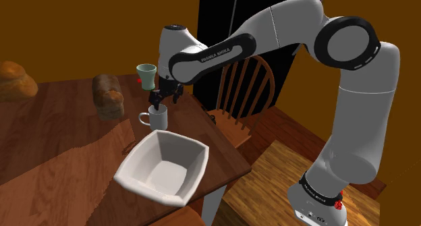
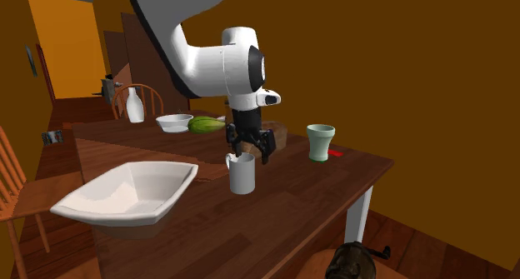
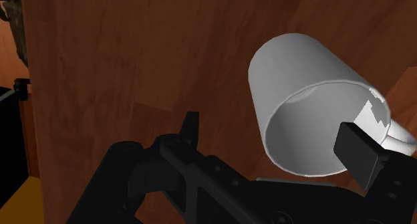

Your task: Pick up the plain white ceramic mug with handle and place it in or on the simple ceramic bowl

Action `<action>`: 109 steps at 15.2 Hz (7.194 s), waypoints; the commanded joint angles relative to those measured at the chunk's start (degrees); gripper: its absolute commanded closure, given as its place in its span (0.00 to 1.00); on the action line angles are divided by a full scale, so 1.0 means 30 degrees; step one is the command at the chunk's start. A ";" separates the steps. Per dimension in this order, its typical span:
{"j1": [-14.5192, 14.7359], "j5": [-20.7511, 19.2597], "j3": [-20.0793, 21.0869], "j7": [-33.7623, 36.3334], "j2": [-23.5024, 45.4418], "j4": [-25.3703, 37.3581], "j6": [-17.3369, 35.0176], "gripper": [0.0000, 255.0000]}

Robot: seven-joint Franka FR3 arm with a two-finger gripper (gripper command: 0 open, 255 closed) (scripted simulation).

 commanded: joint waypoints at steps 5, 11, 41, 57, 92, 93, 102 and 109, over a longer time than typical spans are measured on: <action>0.0205 -0.0511 -0.0238 0.0344 0.1105 -0.0025 0.1089 0.00; 0.0222 -0.0555 -0.0262 0.0371 0.1205 -0.0029 0.1189 0.00; -0.0006 0.0458 0.0194 -0.0433 -0.0557 0.2202 -0.2691 1.00; 0.0079 0.0853 0.0367 -0.0859 -0.1086 0.5489 -0.6458 1.00; 0.3252 0.2702 0.3957 0.6063 -0.8793 -0.6012 -0.2584 1.00; 0.3251 0.2643 0.3975 0.6124 -0.8712 -0.6194 -0.2334 1.00; 0.3247 0.2447 0.4026 0.6316 -0.8453 -0.6694 -0.1620 1.00; 0.3248 0.2447 0.4026 0.6316 -0.8453 -0.6694 -0.1620 0.00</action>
